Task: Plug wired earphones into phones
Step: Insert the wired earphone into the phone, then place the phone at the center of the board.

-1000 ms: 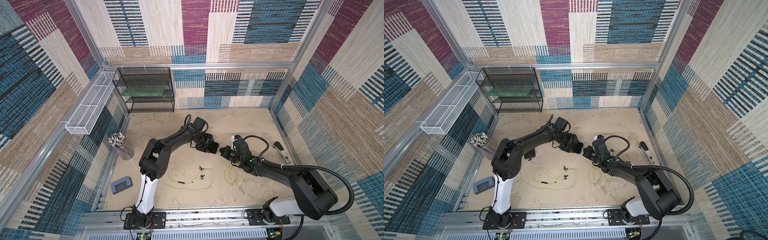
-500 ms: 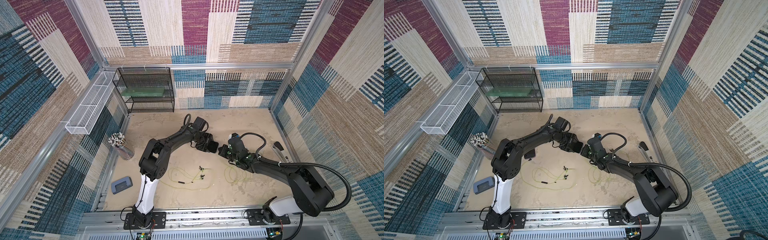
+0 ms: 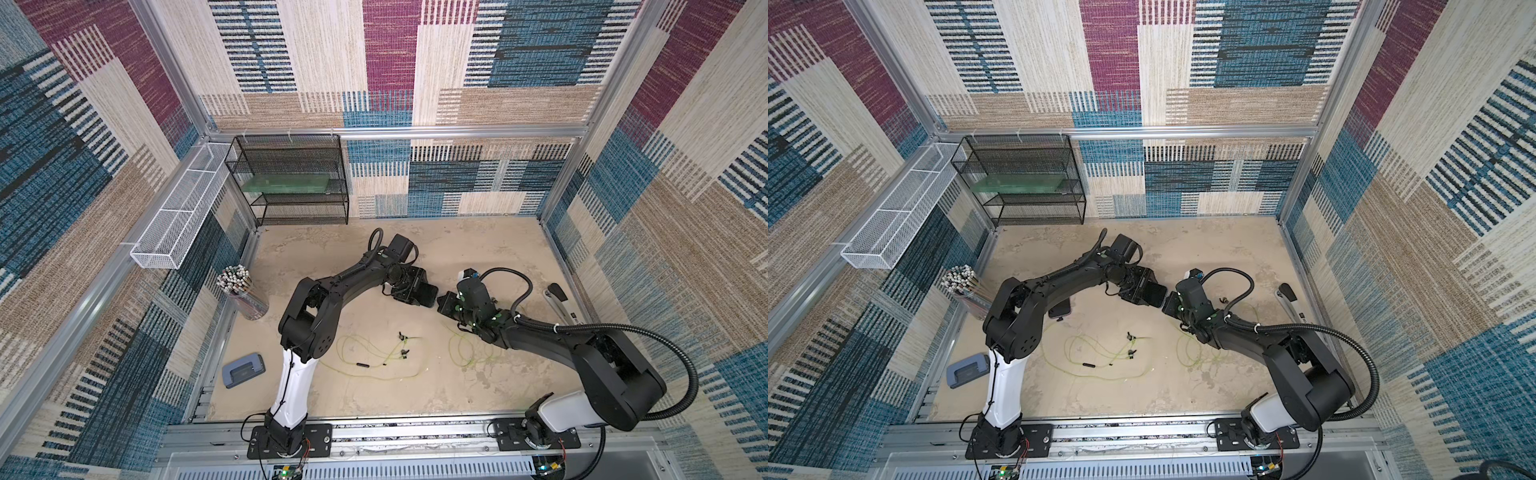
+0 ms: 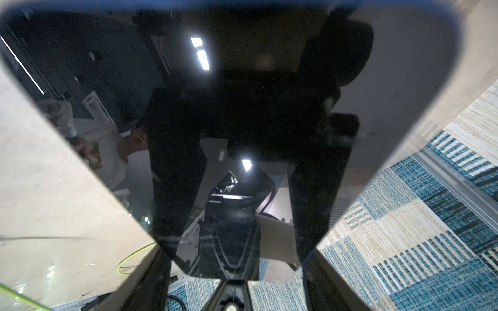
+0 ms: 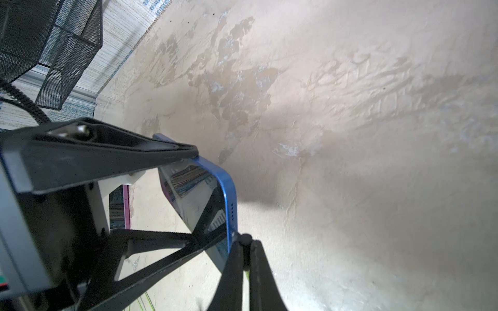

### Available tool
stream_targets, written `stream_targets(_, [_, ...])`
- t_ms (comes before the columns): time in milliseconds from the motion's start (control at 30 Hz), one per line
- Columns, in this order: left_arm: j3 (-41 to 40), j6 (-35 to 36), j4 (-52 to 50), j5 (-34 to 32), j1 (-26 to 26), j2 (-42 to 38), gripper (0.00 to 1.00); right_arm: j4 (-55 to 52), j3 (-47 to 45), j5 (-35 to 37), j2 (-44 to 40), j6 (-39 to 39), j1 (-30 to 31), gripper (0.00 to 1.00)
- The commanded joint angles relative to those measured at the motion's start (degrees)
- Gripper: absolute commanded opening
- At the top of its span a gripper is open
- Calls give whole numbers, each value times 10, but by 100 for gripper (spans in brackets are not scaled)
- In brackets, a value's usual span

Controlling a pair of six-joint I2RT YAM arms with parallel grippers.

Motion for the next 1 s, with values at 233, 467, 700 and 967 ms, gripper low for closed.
stream_targets(233, [11, 33, -1, 55, -4, 3, 0, 9, 0, -33, -24, -3, -17, 34])
stream_targets(467, [49, 116, -84, -2, 17, 38, 0, -149, 27, -4, -79, -62, -55, 66])
stream_targets(700, [82, 173, -104, -56, 35, 93, 16, -108, 11, 2, -118, -165, -120, 99])
stream_targets(967, [83, 263, -90, -80, 40, 103, 100, 34, -11, 107, -82, -347, -187, 95])
